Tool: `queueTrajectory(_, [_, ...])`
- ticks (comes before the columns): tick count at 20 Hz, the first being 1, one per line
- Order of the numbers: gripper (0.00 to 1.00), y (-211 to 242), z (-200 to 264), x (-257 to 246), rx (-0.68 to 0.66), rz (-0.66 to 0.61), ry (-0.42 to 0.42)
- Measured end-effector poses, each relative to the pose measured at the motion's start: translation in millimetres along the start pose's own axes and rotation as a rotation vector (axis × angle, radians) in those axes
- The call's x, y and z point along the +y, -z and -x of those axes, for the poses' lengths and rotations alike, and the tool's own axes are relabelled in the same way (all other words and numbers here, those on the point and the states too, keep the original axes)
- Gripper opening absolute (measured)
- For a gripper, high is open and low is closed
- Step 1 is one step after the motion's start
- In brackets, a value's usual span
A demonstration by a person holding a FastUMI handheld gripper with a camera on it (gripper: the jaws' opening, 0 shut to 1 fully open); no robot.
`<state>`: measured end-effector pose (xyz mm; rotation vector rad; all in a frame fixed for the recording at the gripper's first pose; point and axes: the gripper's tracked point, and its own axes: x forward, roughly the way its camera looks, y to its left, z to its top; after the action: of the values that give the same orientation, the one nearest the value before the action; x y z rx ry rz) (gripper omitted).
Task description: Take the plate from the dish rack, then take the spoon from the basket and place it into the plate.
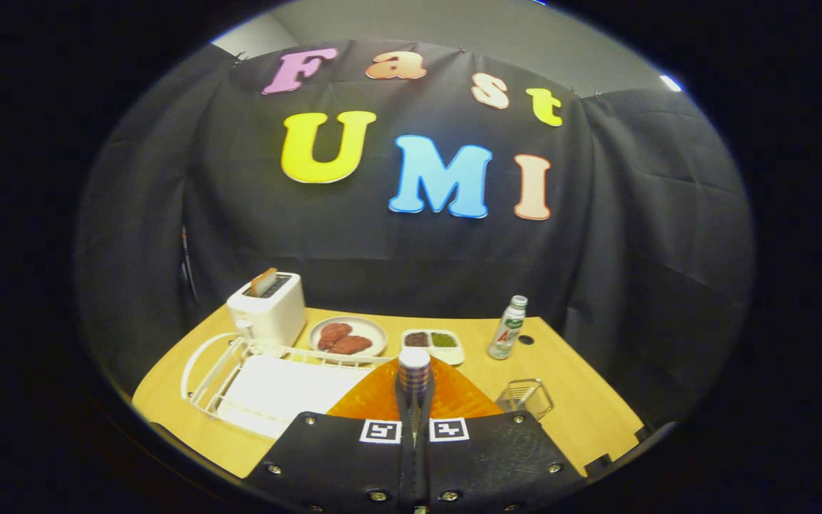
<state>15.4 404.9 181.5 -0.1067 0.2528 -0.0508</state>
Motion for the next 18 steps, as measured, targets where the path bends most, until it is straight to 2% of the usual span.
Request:
queueTrajectory(3, [0.0,15.5,12.6,44.0,0.014,0.032,-0.079])
queueTrajectory(8, [0.0,48.9,16.8,83.8,0.031,0.034,-0.188])
queueTrajectory(12, [0.0,77.0,13.5,87.6,0.039,0.042,-0.178])
queueTrajectory(18, [0.01,109.1,13.8,102.0,0.069,-0.014,-0.237])
